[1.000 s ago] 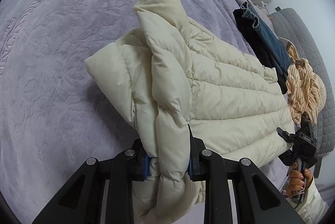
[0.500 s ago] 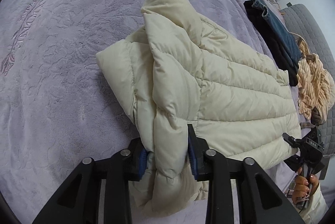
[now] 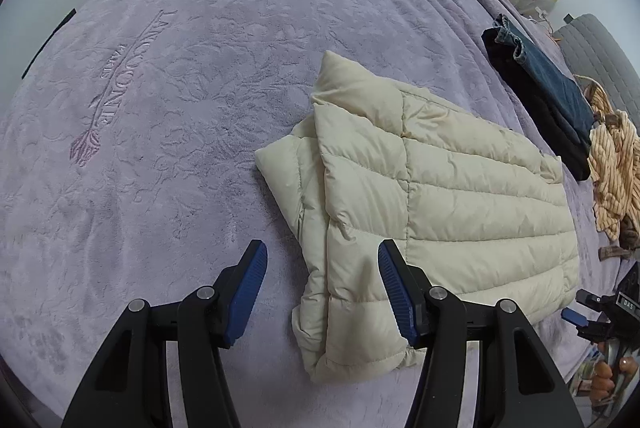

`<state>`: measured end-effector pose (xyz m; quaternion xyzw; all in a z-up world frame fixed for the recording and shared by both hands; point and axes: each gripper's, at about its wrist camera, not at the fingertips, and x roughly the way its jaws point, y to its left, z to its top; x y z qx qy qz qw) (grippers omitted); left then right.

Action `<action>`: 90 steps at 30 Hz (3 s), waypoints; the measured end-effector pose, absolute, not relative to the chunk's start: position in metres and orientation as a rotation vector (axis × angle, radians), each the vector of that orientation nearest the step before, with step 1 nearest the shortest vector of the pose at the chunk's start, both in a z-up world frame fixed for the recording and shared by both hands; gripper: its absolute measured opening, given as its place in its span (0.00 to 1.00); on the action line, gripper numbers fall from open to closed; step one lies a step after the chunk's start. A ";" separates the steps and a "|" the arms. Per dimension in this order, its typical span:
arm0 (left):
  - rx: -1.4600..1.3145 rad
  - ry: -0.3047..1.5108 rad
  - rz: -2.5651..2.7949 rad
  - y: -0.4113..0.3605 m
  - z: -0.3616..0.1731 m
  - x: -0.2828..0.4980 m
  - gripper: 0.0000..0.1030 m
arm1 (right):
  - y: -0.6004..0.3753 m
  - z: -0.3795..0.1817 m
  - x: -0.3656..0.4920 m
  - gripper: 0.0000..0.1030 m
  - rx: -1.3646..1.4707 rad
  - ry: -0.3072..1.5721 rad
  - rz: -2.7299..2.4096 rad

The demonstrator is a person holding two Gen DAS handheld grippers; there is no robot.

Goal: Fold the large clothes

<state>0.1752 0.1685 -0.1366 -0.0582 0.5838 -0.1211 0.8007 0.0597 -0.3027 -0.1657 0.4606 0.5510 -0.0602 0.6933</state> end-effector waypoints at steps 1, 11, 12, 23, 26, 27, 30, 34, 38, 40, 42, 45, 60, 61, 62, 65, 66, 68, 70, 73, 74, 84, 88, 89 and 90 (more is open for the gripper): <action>-0.123 1.244 -0.260 0.166 -0.134 0.173 0.58 | -0.302 -0.161 0.057 0.67 1.006 1.234 -0.138; -0.079 1.205 -0.291 0.132 -0.126 0.168 0.58 | -0.259 -0.106 0.073 0.34 0.700 1.189 -0.091; -0.076 1.212 -0.285 0.131 -0.130 0.167 0.58 | -0.252 -0.104 0.075 0.21 0.660 1.192 -0.074; -0.070 1.226 -0.239 0.116 -0.146 0.178 0.58 | -0.187 -0.118 0.143 0.16 0.464 1.189 0.109; -0.088 1.200 -0.243 0.109 -0.143 0.186 0.58 | -0.181 -0.123 0.161 0.16 0.444 1.175 0.125; -0.081 1.192 -0.242 0.106 -0.144 0.188 0.58 | -0.180 -0.124 0.166 0.16 0.439 1.167 0.132; -0.051 1.214 -0.213 0.102 -0.161 0.194 0.58 | -0.177 -0.135 0.178 0.16 0.419 1.164 0.145; -0.066 1.255 -0.189 0.110 -0.183 0.197 0.58 | -0.172 -0.169 0.188 0.16 0.419 1.229 0.138; -0.066 1.251 -0.200 0.113 -0.190 0.195 0.58 | -0.170 -0.197 0.191 0.15 0.424 1.260 0.138; -0.064 1.252 -0.206 0.113 -0.193 0.195 0.58 | -0.168 -0.209 0.191 0.15 0.427 1.268 0.140; -0.063 1.253 -0.212 0.113 -0.195 0.195 0.58 | -0.166 -0.218 0.192 0.14 0.410 1.271 0.145; -0.080 1.256 -0.219 0.117 -0.193 0.194 0.58 | -0.163 -0.224 0.191 0.13 0.382 1.274 0.150; -0.751 1.352 -0.468 0.240 -0.222 0.196 0.58 | -0.166 -0.224 0.189 0.13 0.410 1.275 0.159; -0.803 1.365 -0.511 0.241 -0.231 0.197 0.58 | -0.166 -0.224 0.189 0.13 0.413 1.275 0.160; -0.836 1.374 -0.543 0.241 -0.238 0.197 0.58 | -0.166 -0.224 0.189 0.13 0.416 1.275 0.161; -0.838 1.397 -0.629 0.228 -0.250 0.202 0.58 | -0.168 -0.225 0.189 0.13 0.420 1.273 0.164; -0.826 1.401 -0.652 0.221 -0.251 0.206 0.58 | -0.168 -0.225 0.189 0.13 0.422 1.273 0.165; -0.800 1.400 -0.700 0.207 -0.251 0.211 0.59 | -0.168 -0.225 0.189 0.13 0.424 1.273 0.166; -0.774 1.394 -0.729 0.192 -0.250 0.215 0.70 | -0.168 -0.225 0.189 0.13 0.424 1.272 0.166; -0.710 1.402 -0.748 0.169 -0.250 0.223 0.72 | -0.170 -0.225 0.189 0.13 0.432 1.272 0.168; -0.672 1.411 -0.739 0.161 -0.249 0.225 0.72 | -0.171 -0.225 0.189 0.13 0.437 1.271 0.170; -0.460 1.335 -0.739 0.116 -0.180 0.213 0.22 | -0.183 -0.230 0.192 0.13 0.518 1.273 0.187; -0.382 1.317 -0.761 0.080 -0.141 0.203 0.22 | -0.189 -0.236 0.197 0.13 0.590 1.281 0.222; -0.361 1.319 -0.762 0.069 -0.136 0.200 0.22 | -0.192 -0.239 0.198 0.13 0.614 1.284 0.228; -0.345 1.322 -0.764 0.059 -0.131 0.199 0.22 | -0.195 -0.241 0.199 0.12 0.638 1.285 0.234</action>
